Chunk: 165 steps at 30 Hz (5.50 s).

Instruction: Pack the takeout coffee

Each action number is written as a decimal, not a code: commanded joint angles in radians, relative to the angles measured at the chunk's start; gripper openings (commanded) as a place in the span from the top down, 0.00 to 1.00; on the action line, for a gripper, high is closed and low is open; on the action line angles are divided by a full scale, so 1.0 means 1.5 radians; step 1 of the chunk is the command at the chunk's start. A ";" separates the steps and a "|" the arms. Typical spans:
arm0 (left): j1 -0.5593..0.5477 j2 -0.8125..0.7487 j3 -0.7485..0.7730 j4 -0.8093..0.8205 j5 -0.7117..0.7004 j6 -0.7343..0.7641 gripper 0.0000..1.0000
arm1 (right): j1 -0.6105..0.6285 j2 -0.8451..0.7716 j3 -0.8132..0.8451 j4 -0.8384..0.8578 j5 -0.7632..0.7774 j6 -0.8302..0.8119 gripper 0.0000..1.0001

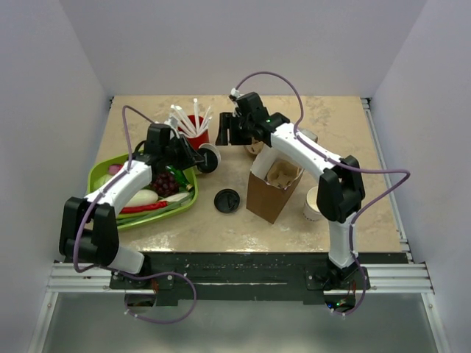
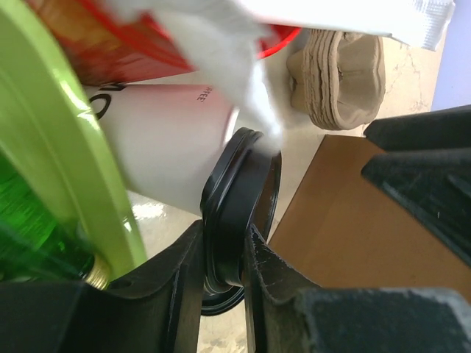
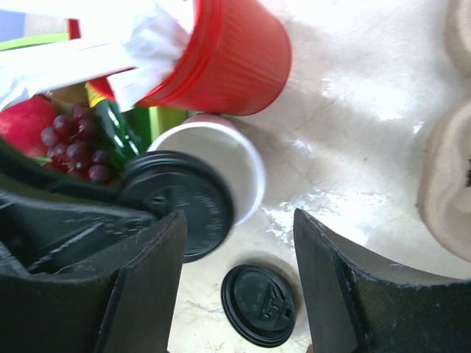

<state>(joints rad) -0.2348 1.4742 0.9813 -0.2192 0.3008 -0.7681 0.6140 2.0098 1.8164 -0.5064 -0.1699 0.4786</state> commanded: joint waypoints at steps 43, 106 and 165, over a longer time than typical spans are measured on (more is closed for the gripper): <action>0.055 -0.189 -0.078 0.094 0.201 -0.012 0.87 | 0.015 -0.043 0.063 0.003 0.143 -0.054 1.00; 0.057 -0.536 0.066 -0.392 -0.074 0.048 0.85 | 0.268 -0.138 -0.183 -0.186 0.205 0.003 1.00; -0.029 -0.241 -0.168 -0.145 0.285 0.102 0.80 | 0.266 -0.503 -0.300 -0.023 0.282 -0.128 0.02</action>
<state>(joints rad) -0.2718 1.1072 0.6830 -0.4110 0.7471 -0.6563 1.0134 1.2518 1.3533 -0.5671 0.2470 0.2935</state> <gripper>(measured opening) 0.278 0.981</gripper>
